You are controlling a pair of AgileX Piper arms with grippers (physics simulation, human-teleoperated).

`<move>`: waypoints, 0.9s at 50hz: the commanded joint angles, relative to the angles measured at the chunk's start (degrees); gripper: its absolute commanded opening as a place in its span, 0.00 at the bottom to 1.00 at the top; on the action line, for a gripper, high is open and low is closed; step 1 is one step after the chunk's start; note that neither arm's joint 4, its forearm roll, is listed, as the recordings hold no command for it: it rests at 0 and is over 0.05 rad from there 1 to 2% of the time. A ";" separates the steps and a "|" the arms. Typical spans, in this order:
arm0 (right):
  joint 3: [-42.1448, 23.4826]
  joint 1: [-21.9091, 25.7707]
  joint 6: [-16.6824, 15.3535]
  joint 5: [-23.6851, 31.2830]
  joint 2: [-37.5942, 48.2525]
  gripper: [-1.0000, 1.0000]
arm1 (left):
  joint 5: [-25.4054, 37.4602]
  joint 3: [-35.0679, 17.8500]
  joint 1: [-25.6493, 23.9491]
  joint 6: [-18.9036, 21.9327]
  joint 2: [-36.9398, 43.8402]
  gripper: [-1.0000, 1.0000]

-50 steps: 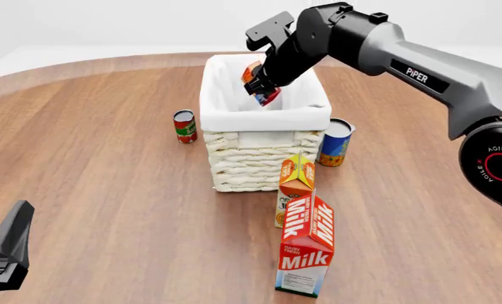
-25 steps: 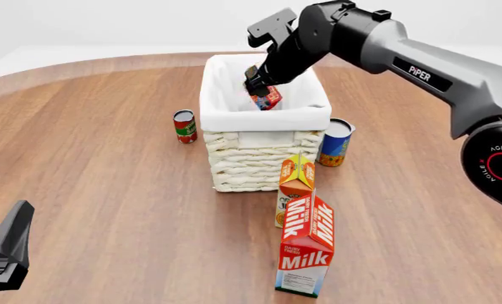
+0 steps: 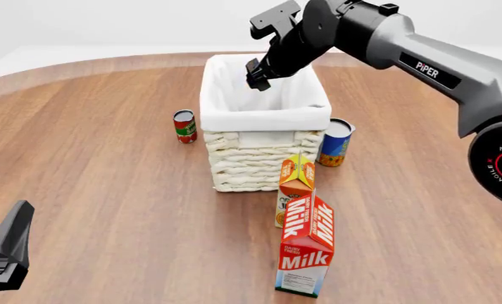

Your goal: Pick up the butter and put it in the basket.

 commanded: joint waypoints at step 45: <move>-6.26 0.69 4.57 -0.24 -0.75 1.00 | 0.00 0.00 0.00 0.00 0.00 1.00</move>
